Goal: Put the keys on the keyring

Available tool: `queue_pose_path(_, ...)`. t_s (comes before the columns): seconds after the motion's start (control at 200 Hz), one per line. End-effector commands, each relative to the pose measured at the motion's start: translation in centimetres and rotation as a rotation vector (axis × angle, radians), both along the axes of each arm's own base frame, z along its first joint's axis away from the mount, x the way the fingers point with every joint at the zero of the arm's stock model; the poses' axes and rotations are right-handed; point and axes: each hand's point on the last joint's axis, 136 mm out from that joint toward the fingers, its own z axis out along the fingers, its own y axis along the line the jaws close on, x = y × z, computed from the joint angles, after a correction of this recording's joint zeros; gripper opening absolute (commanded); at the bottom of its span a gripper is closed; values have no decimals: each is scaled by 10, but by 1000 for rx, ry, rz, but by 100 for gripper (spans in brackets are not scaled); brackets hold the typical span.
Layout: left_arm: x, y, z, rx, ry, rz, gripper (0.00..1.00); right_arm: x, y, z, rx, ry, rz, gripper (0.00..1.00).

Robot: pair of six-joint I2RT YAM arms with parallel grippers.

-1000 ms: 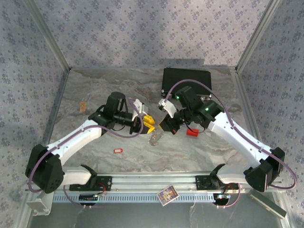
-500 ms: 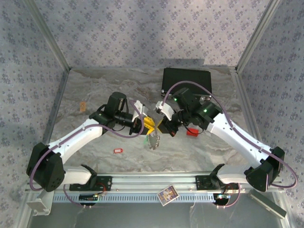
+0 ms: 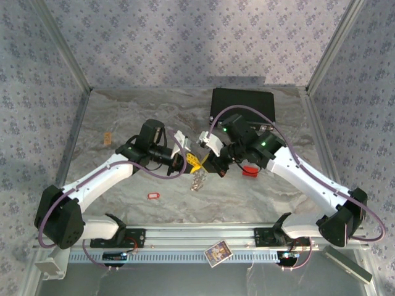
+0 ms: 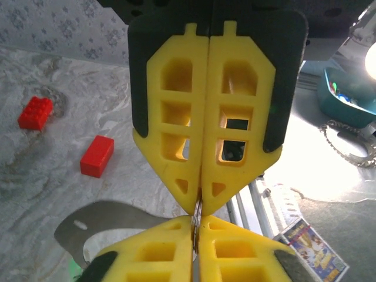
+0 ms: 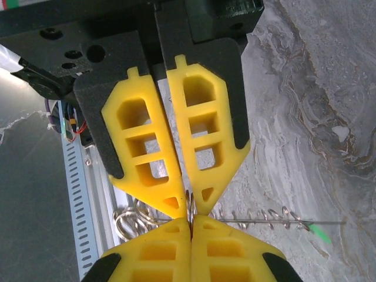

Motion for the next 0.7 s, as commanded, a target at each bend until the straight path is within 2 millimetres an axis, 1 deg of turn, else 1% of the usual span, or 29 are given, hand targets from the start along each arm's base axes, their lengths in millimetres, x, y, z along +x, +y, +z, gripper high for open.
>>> queue_pose_path(0.0,-8,-3,21,-53,-29,-64,1,7,10,18,45,-49,3,0)
queue_pose_path(0.06,-8,-2,20,-43,-22,-60,0,7,9,18,44,-48,-1,0)
queue_pose_path(0.12,-5,-2,19,-24,-14,-38,0,10,5,15,30,-40,-25,0)
queue_pose_path(0.165,-2,-2,20,-9,-2,-6,0,15,-2,12,14,-27,-63,21)
queue_pose_path(0.19,1,-2,19,4,3,19,0,19,-8,11,6,-25,-92,29)
queue_pose_path(0.25,14,-1,15,57,17,121,0,27,-25,9,-8,-25,-164,40)
queue_pose_path(0.29,28,0,12,104,47,224,0,31,-35,11,2,-32,-204,42)
queue_pose_path(0.355,43,4,9,169,106,354,0,36,-49,18,36,-75,-256,42)
queue_pose_path(0.375,48,5,7,188,121,391,0,36,-50,25,56,-101,-262,42)
queue_pose_path(0.38,49,6,6,193,126,401,0,35,-51,19,47,-94,-263,42)
queue_pose_path(0.39,51,7,6,201,133,419,0,33,-52,17,47,-96,-263,41)
queue_pose_path(0.455,59,12,3,258,176,522,0,26,-52,18,81,-131,-239,37)
queue_pose_path(0.47,60,13,2,270,188,542,0,23,-50,21,95,-139,-226,36)
queue_pose_path(0.505,63,16,2,289,208,587,0,13,-45,18,116,-143,-190,34)
queue_pose_path(0.54,67,18,4,300,227,637,0,8,-37,22,159,-177,-149,30)
queue_pose_path(0.595,70,19,8,308,271,701,0,-5,-24,16,196,-224,-77,25)
queue_pose_path(0.64,74,20,11,310,316,753,0,-12,-12,10,220,-274,-35,24)
queue_pose_path(0.695,77,20,13,308,390,814,0,-16,2,8,263,-343,0,23)
